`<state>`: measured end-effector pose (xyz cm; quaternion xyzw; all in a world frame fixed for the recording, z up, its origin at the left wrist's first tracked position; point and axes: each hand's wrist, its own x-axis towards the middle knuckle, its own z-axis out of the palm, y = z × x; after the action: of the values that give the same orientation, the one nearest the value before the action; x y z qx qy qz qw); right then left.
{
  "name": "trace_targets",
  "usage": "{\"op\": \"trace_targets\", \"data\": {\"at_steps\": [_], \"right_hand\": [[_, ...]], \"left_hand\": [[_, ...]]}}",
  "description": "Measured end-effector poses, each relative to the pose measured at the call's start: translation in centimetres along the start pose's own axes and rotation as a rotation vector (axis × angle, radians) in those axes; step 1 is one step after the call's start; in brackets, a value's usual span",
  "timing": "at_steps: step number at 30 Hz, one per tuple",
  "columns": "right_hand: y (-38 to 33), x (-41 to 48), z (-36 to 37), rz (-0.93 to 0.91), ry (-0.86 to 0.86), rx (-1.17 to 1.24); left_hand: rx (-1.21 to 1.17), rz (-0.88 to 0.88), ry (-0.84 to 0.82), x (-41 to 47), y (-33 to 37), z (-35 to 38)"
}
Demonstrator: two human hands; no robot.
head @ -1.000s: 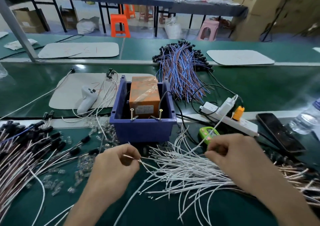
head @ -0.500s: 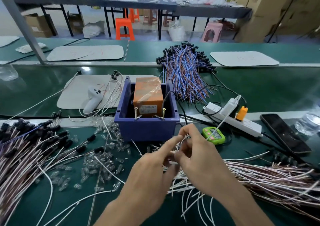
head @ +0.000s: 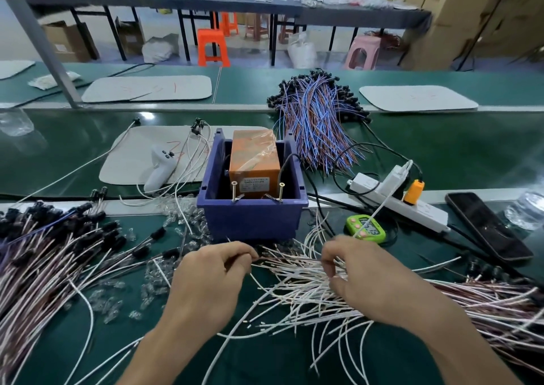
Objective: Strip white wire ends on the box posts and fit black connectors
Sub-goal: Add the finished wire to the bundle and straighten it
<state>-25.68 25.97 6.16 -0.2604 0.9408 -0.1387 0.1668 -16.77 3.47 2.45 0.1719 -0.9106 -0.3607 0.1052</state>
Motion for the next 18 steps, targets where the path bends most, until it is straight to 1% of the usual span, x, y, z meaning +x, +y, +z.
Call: {"op": "trace_targets", "data": {"at_steps": [2, 4, 6, 7, 9, 10, 12, 14, 16, 18], "right_hand": [[0.3, -0.3, 0.0, 0.048, -0.008, -0.016], [0.8, -0.4, 0.0, 0.080, 0.025, -0.051], [1.0, -0.2, -0.3, 0.064, 0.088, 0.011], [0.9, 0.0, -0.5, 0.043, 0.093, 0.056], [0.5, 0.3, -0.7, -0.008, 0.063, 0.122], [0.2, 0.5, -0.6, -0.034, 0.046, 0.166], [0.0, 0.6, -0.6, -0.086, 0.036, 0.263], [0.7, 0.3, -1.1, -0.119, 0.047, 0.383], [1.9, -0.3, -1.9, -0.114, 0.059, 0.488], [3.3, -1.0, -2.9, -0.095, 0.075, 0.540]], "left_hand": [[0.079, -0.005, -0.037, 0.0, 0.0, -0.3], [0.125, 0.045, -0.110, -0.1, 0.3, -0.6], [0.105, 0.150, -0.169, -0.3, 1.0, -0.7], [0.112, 0.228, -0.187, -0.4, 1.6, -0.6], [0.082, 0.345, -0.235, -0.8, 3.0, 0.5], [0.027, 0.363, -0.261, -1.1, 3.9, 1.2], [-0.085, 0.355, -0.278, -1.4, 5.4, 2.5], [-0.190, 0.296, -0.294, -1.2, 5.8, 3.1], [-0.271, 0.241, -0.294, -0.7, 5.3, 3.0], [-0.343, 0.210, -0.256, -0.3, 4.6, 2.4]]}}
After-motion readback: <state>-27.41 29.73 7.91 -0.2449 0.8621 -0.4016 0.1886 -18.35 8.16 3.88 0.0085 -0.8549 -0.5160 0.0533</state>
